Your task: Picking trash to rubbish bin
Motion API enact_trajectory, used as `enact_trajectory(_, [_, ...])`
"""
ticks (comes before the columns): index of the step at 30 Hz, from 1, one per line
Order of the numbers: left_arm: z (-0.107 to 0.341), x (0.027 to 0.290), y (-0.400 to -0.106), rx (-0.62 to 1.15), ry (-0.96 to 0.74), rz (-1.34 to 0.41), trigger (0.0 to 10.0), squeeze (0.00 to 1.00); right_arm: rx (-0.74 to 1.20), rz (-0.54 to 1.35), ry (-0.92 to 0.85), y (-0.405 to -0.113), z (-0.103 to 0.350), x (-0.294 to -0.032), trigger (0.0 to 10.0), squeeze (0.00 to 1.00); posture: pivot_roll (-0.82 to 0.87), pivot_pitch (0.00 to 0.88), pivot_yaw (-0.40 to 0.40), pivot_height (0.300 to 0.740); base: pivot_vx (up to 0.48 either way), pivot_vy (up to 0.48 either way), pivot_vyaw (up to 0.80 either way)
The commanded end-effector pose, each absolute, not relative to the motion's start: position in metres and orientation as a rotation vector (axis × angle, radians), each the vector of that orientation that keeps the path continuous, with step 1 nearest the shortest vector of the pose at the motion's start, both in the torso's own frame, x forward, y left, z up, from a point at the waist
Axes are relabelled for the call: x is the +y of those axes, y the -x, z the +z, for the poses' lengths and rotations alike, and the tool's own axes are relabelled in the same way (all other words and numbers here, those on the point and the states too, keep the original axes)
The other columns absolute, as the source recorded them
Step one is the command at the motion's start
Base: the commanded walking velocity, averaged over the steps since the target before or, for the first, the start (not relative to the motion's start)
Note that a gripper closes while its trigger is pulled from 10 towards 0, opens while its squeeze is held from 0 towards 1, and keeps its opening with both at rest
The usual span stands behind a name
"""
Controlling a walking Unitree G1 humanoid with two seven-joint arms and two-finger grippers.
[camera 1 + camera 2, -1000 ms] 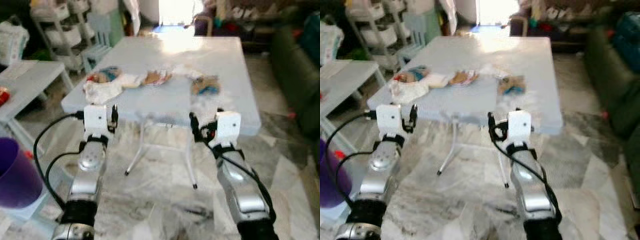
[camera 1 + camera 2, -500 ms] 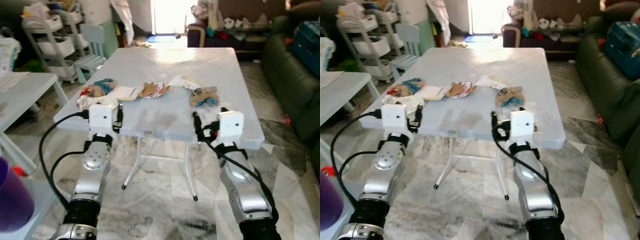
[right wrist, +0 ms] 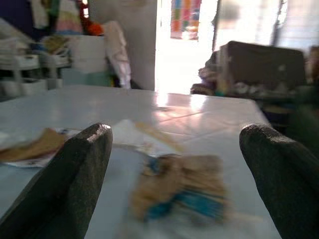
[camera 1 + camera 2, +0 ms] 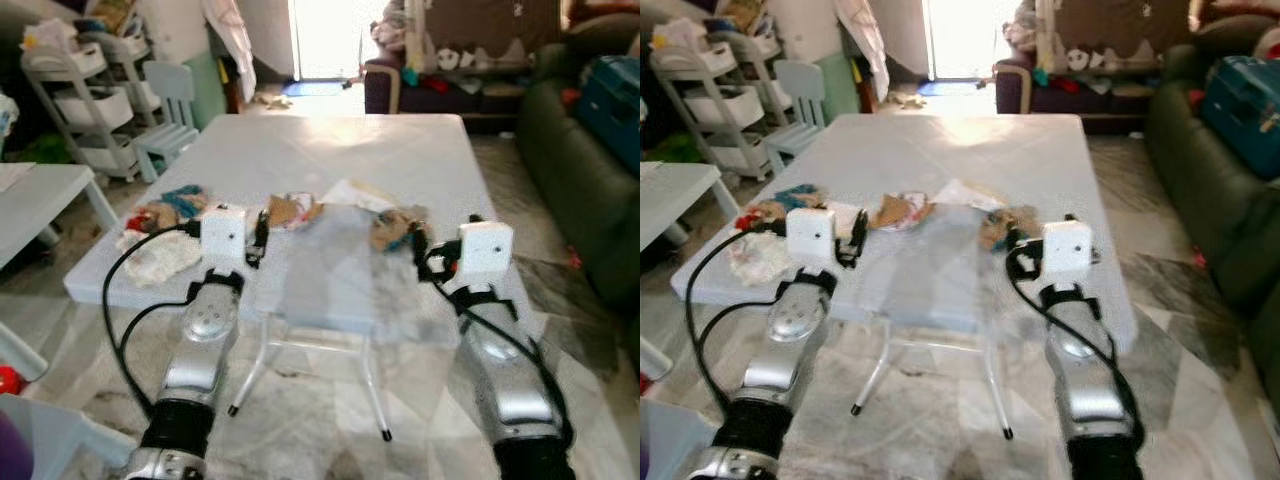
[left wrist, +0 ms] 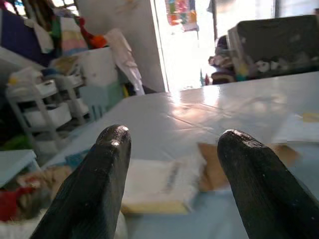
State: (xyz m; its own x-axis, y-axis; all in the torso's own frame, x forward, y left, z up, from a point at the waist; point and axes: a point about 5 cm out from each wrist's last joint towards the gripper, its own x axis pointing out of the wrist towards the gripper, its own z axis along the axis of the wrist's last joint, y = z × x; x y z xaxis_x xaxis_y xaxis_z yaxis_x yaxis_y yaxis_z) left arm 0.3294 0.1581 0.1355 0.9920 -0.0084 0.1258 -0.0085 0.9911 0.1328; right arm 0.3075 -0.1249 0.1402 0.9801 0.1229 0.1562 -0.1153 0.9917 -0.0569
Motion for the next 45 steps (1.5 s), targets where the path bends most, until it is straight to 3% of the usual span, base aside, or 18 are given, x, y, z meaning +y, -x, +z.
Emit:
enact_trajectory(1, [0.139,0.149,-0.331,-0.135,-0.125,-0.017,10.0,0.00,-0.172,0.092,0.060,-0.308,0.144,-0.136,10.0,0.00,-0.06,0.000,0.043,0.740,0.435,0.000,0.00])
enact_trajectory(16, [0.127,0.158,-0.331,-0.084,-0.158,0.047,10.0,0.00,-0.162,0.122,0.063,-0.306,0.144,-0.135,10.0,0.00,-0.08,0.000,0.038,0.740,0.110,0.000,0.00])
enact_trajectory(23, [0.122,0.163,-0.339,-0.024,-0.076,0.096,10.0,0.00,-0.162,0.137,0.071,-0.302,0.145,-0.138,10.0,0.00,-0.09,0.000,0.039,0.740,0.000,0.000,0.00])
enact_trajectory(26, [0.117,0.164,-0.343,0.054,0.087,0.138,10.0,0.00,-0.158,0.142,0.079,-0.299,0.145,-0.141,10.0,0.00,-0.10,0.000,0.040,0.740,0.000,0.000,0.00])
enact_trajectory(27, [0.117,0.162,-0.343,0.059,0.133,0.135,10.0,1.00,-0.155,0.145,0.080,-0.299,0.145,-0.142,10.0,0.00,-0.10,0.000,0.040,0.740,0.000,0.000,0.00])
enact_trajectory(37, [0.106,0.156,-0.343,0.172,0.353,0.207,10.0,1.00,-0.083,0.395,0.042,-0.287,0.141,-0.127,10.0,0.00,-0.11,0.000,0.046,0.740,0.000,0.000,0.00])
enact_trajectory(38, [0.105,0.156,-0.343,0.181,0.375,0.212,10.0,0.58,-0.082,0.412,0.047,-0.286,0.141,-0.126,10.0,0.00,-0.11,0.000,0.046,0.740,0.000,0.000,0.00])
enact_trajectory(39, [0.104,0.156,-0.343,0.191,0.397,0.220,10.0,0.58,-0.083,0.428,0.050,-0.285,0.142,-0.125,10.0,0.00,-0.11,0.000,0.046,0.740,0.000,0.000,0.00])
enact_trajectory(40, [0.103,0.157,-0.343,0.199,0.420,0.228,10.0,0.13,-0.084,0.444,0.051,-0.283,0.143,-0.125,10.0,0.00,-0.11,0.000,0.046,0.740,0.000,0.000,0.00])
enact_trajectory(41, [0.102,0.157,-0.343,0.203,0.442,0.229,10.0,0.00,-0.082,0.469,0.051,-0.282,0.144,-0.124,10.0,0.00,-0.11,0.000,0.045,0.740,0.000,0.000,0.00])
enact_trajectory(45, [0.102,0.155,-0.343,0.224,0.506,0.232,10.0,0.00,-0.062,0.652,0.082,-0.271,0.149,-0.115,10.0,0.00,-0.12,0.001,0.048,0.740,0.000,0.000,0.00])
